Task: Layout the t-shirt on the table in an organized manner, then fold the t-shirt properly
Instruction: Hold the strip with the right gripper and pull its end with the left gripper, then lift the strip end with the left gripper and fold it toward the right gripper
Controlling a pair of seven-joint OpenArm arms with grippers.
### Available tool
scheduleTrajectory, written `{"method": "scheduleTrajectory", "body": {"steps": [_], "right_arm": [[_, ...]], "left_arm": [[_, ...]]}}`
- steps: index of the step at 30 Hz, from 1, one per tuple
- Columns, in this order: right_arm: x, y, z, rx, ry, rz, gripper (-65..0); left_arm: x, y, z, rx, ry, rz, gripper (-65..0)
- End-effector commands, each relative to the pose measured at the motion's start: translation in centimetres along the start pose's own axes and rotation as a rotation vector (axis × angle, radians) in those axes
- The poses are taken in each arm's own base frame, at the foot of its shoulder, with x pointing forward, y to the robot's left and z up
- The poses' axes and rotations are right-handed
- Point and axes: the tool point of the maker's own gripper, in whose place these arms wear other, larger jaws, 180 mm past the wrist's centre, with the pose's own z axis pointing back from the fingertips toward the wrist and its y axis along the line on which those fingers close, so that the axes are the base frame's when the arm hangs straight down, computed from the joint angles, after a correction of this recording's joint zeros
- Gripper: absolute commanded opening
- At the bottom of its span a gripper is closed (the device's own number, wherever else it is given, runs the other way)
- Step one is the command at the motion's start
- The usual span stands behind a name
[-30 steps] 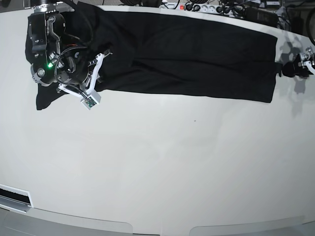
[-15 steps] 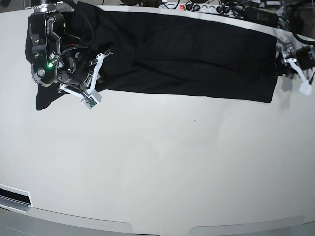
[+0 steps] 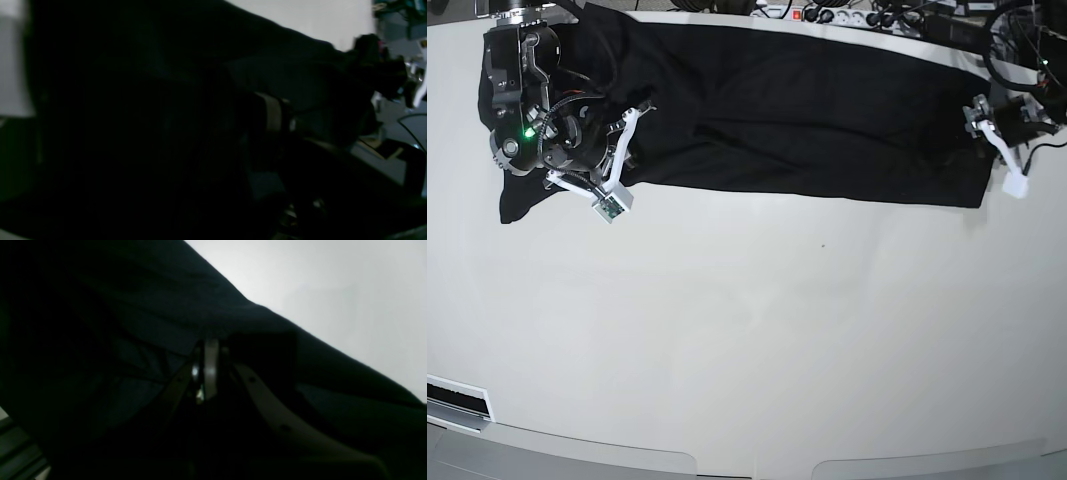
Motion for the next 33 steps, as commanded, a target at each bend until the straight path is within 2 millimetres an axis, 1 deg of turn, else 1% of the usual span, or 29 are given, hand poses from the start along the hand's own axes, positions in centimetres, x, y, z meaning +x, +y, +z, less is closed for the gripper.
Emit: {"method": "scheduleTrajectory", "body": {"steps": [1,4,6,9,12,13,14,15,17,18,20,23,27,29,31,33], "right_arm": [[1.4,-0.3,0.5,-0.001,-0.051,0.004,-65.0],[1.5,-0.2,0.5,0.004,-0.055,0.0,-65.0],[1.5,-0.2,0.5,0.004,-0.054,0.0,-65.0],[1.5,-0.1,0.5,0.004,-0.055,0.001,-65.0],[1.6,-0.1,0.5,0.005,-0.057,0.0,-65.0],[1.6,-0.1,0.5,0.006,-0.057,0.0,-65.0],[1.6,-0.1,0.5,0.006,-0.058,-0.001,-65.0],[1.6,-0.1,0.5,0.006,-0.058,-0.001,-65.0],[1.8,0.0,0.6,0.012,-0.064,0.009,-65.0],[2.3,0.3,0.8,0.029,-0.083,0.02,-65.0],[4.0,0.8,1.8,0.057,-0.15,0.037,-65.0],[6.7,1.1,4.5,0.057,-0.252,0.091,-65.0],[9.2,0.3,8.1,-0.023,-0.334,0.147,-65.0],[9.6,-0.2,9.2,-0.054,-0.358,0.152,-65.0],[9.4,-0.5,9.4,-0.057,-0.361,0.139,-65.0],[8.6,-0.3,9.2,-0.048,-0.344,0.125,-65.0]], "left_arm": [[-1.2,1.0,0.6,0.051,0.087,-0.027,-30.5],[0.0,0.8,1.0,0.053,0.062,-0.052,-30.5],[0.4,0.6,1.1,0.053,0.057,-0.064,-30.5],[0.1,0.5,0.9,0.049,0.063,-0.06,-30.5],[-0.9,0.1,0.0,0.038,0.08,-0.055,-31.5],[-1.3,-0.2,-0.4,0.031,0.087,-0.052,-34.2],[-1.6,-0.4,-0.7,0.024,0.096,-0.05,-39.4],[-1.8,-0.5,-0.8,0.02,0.101,-0.049,-47.0],[-1.7,-0.5,-0.8,0.02,0.103,-0.051,-64.4],[-1.5,-0.4,-0.6,0.025,0.102,-0.054,-65.0],[-1.0,0.0,0.0,0.034,0.095,-0.059,-65.0],[0.2,0.7,1.2,0.059,0.07,-0.068,-65.0],[3.8,2.2,3.9,0.118,-0.018,-0.097,-65.0],[5.8,2.8,5.4,0.147,-0.058,-0.115,-65.0],[7.6,3.3,7.0,0.176,-0.09,-0.135,-65.0],[8.9,3.7,8.4,0.204,-0.103,-0.157,-65.0]]}}
